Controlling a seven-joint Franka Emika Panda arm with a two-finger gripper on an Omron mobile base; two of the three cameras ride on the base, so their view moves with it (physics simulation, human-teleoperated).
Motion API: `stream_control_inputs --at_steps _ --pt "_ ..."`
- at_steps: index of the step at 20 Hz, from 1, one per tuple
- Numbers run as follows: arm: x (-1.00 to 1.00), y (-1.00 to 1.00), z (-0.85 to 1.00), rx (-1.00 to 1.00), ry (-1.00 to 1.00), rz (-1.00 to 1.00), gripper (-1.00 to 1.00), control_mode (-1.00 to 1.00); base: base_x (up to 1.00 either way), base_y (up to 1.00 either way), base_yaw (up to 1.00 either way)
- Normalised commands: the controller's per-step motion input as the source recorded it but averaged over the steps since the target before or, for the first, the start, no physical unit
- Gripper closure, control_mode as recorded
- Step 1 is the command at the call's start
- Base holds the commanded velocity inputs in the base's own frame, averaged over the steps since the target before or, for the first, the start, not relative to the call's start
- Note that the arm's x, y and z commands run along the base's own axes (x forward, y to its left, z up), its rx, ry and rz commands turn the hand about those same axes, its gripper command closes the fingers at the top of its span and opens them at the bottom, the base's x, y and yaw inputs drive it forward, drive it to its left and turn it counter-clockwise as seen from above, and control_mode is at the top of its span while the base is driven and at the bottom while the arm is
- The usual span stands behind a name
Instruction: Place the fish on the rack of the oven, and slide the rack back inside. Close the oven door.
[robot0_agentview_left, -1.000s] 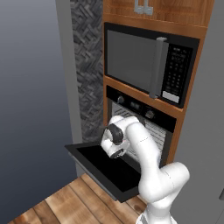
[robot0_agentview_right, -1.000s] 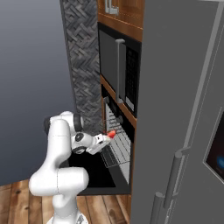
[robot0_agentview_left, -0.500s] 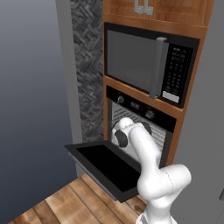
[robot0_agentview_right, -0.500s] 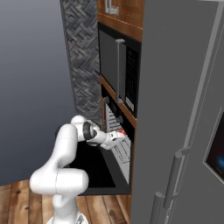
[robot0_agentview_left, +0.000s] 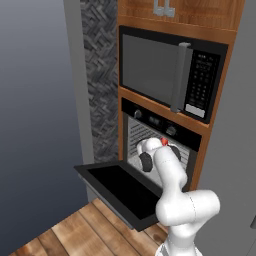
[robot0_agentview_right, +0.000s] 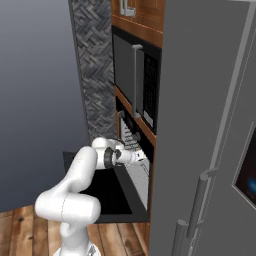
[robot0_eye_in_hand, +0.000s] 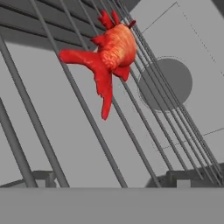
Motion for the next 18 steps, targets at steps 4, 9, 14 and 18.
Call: stream_control_inputs --at_steps 4,9,14,18 --pt "0.11 0.67 0.12 -0.38 -0.14 -0.22 -1.0 -1.0 0.0 0.0 0.0" --pt "0.01 0.71 0.48 -0.38 -0.17 -0.17 -1.0 -1.0 0.0 0.0 0.0" --pt "-0.03 0.56 0.17 -0.42 -0.14 -0.19 -1.0 -1.0 0.0 0.0 0.0" --pt "0.17 0.15 0.3 -0.46 -0.14 -0.28 -1.0 -1.0 0.0 0.0 0.0"
